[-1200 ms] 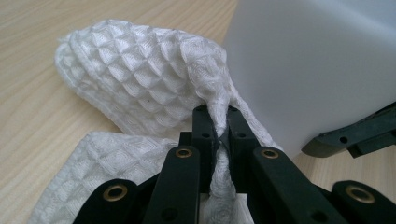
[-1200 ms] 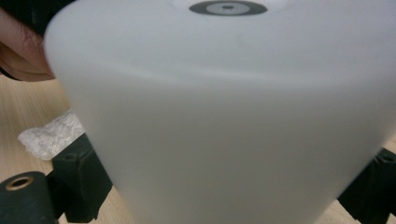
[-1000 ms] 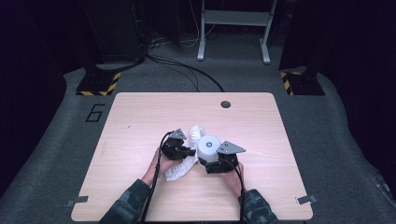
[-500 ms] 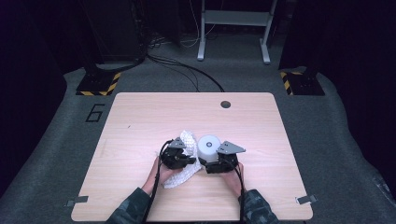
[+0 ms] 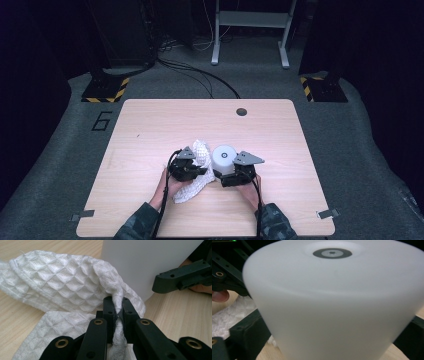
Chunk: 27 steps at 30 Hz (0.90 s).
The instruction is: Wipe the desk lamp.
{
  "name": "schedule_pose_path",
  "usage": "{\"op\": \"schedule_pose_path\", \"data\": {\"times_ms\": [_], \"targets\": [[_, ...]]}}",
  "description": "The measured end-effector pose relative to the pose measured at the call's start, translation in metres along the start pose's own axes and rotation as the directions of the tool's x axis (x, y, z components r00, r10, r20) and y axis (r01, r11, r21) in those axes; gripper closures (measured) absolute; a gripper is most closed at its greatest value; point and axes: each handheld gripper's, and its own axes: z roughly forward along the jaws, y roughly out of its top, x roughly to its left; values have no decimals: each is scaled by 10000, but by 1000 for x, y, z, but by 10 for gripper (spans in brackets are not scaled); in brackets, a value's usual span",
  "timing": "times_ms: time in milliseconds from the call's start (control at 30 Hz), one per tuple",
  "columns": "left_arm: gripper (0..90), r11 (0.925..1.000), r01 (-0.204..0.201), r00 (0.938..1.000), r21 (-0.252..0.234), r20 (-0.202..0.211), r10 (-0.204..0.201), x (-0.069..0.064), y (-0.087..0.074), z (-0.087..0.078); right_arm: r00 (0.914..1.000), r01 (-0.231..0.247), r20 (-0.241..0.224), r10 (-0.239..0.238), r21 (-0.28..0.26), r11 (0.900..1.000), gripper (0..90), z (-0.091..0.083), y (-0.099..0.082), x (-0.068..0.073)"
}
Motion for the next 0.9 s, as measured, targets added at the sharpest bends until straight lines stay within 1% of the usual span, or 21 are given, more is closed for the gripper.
{"op": "schedule_pose_path", "data": {"times_ms": [33,100,133,167,200,300,333,367,400,467,533,567,600,633,700,767,800,900], "targets": [[845,10000,3,9999,-88,-134,-4,0,0,0,10000,28,21,-28,13,10000,0,0,0,0],[845,10000,-12,9999,-96,-164,10,0,0,-2,9999,-35,-153,34,-12,10000,0,-1,0,-1],[845,9998,86,9998,-164,-164,-89,0,0,-3,10000,-29,-86,30,16,10000,0,-2,0,-1],[845,9999,-48,9998,-142,-214,45,1,0,-4,9999,-67,-87,67,-24,10000,0,-2,0,-1],[845,9999,-30,9998,-131,-172,28,1,1,-6,9998,-114,-143,114,-15,9999,0,-3,1,-2],[844,9998,-23,9997,-198,-259,17,2,1,-9,9995,-208,-248,206,-90,9997,0,-5,1,-4],[845,9997,-13,9995,-227,-311,6,2,1,-11,9994,-231,-267,229,-72,9997,0,-6,1,-4],[845,9999,9,9996,-171,-280,-14,2,1,-12,9991,-289,-319,287,-47,9996,0,-6,1,-4],[844,9998,-4,9994,-218,-354,-4,2,1,-13,9983,-426,-407,428,58,9991,0,-6,1,-4],[844,9998,-31,9993,-172,-367,25,3,1,-16,9980,-414,-476,423,191,9990,0,-6,1,-4],[844,9998,-21,9993,-187,-369,14,4,2,-19,9975,-366,-591,378,205,9991,0,-5,1,-4],[844,9998,-150,9990,-162,-419,144,5,3,-21,9973,-355,-639,368,219,9991,0,-5,1,-5],[844,9998,-104,9992,-153,-393,98,5,4,-23,9971,-349,-665,365,253,9991,0,-5,1,-5],[844,9998,-183,9992,-123,-369,179,5,5,-26,9971,-367,-663,384,266,9990,0,-5,1,-5],[843,9997,-189,9988,-140,-454,182,5,7,-29,9966,-410,-707,425,222,9989,0,-7,1,-6],[843,9993,-372,9984,-72,-439,368,5,9,-33,9963,-445,-729,462,242,9987,0,-8,1,-7],[842,9992,-387,9980,-107,-503,381,5,10,-35,9964,-451,-708,466,225,9987,0,-9,2,-8],[842,9985,-538,9972,-85,-526,533,4,13,-40,9955,-577,-736,593,240,9980,0,-11,2,-9]]}}
